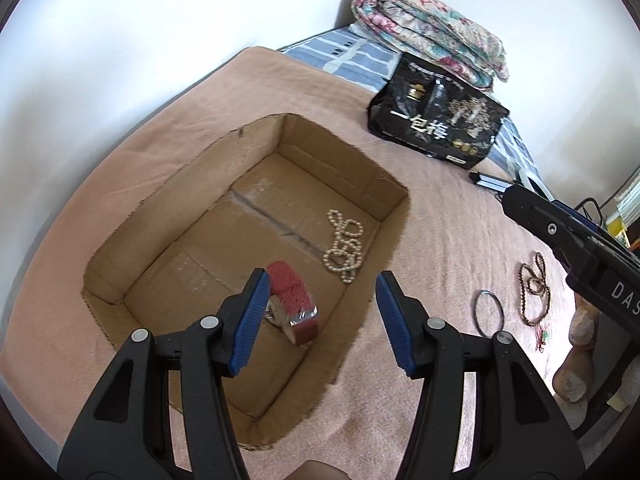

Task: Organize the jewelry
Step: 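Move both tools back over the remaining jewelry on the blanket, then grasp the pale jade bead bracelet with the left tool while the right tool grasps the green pendant, then carry the bracelet with the left tool while the right tool carries the pendant to the box, then open the left tool releasing the bracelet while the right tool releases the pendant into the box, then move the left tool over the blue bangle while the right tool moves over a pearl earring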

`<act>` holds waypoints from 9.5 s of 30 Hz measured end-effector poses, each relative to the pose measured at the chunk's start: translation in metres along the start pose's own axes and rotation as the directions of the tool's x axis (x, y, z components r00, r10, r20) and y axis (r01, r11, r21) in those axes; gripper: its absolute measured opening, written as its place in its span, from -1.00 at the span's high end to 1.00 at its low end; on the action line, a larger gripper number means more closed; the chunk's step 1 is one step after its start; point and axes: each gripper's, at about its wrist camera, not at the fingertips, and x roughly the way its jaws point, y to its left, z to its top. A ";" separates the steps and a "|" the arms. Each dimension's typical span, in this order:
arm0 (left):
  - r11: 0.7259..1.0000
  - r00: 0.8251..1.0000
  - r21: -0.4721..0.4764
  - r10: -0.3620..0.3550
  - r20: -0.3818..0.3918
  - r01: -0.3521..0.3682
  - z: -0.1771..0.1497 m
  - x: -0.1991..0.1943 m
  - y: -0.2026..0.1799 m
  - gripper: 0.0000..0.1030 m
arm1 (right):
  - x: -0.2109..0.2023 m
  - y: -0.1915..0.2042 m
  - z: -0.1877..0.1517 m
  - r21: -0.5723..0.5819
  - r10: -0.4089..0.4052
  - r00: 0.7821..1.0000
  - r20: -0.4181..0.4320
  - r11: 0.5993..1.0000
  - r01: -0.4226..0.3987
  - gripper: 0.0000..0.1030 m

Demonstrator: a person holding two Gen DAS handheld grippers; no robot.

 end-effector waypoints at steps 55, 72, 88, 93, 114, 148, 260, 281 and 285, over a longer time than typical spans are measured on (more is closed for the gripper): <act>0.883 0.925 0.365 -0.169 -0.339 0.295 -0.125 0.060 -0.196 -0.10 | -0.059 -0.252 -0.176 0.245 -0.229 0.952 -0.202 0.929 0.276 -0.58; 0.866 0.941 0.435 -0.105 -0.321 0.245 -0.140 0.089 -0.208 0.01 | -0.019 -0.269 -0.185 0.274 -0.182 0.952 -0.247 0.929 0.248 -0.15; 0.848 0.957 0.479 -0.105 -0.270 0.228 -0.142 0.091 -0.208 0.66 | -0.002 -0.269 -0.189 0.248 -0.154 0.958 -0.244 0.945 0.214 0.02; 0.850 0.952 0.467 -0.117 -0.282 0.243 -0.142 0.090 -0.208 0.82 | -0.001 -0.261 -0.189 0.227 -0.139 0.961 -0.239 0.954 0.194 0.39; 0.865 0.920 0.360 -0.246 -0.304 0.350 -0.124 0.060 -0.199 0.90 | -0.020 -0.247 -0.186 0.219 -0.125 0.968 -0.217 0.960 0.173 0.64; 0.874 0.930 0.317 -0.351 -0.113 0.368 -0.068 -0.015 -0.158 0.90 | -0.093 -0.177 -0.139 0.167 -0.101 0.992 -0.081 0.979 0.113 0.64; 1.000 0.988 -0.009 0.025 0.151 -0.024 0.007 -0.031 0.018 -0.33 | 0.008 0.041 0.015 0.033 0.085 0.996 0.029 0.996 -0.086 -0.99; 0.989 0.980 0.142 -0.062 0.191 0.035 -0.005 -0.049 -0.038 -0.34 | -0.062 -0.029 -0.019 0.123 -0.005 0.997 0.077 0.992 -0.005 -0.99; 0.979 0.979 0.200 -0.081 0.189 0.042 -0.013 -0.047 -0.054 -0.34 | -0.086 -0.059 -0.036 0.165 -0.042 0.996 0.082 0.986 0.028 -0.99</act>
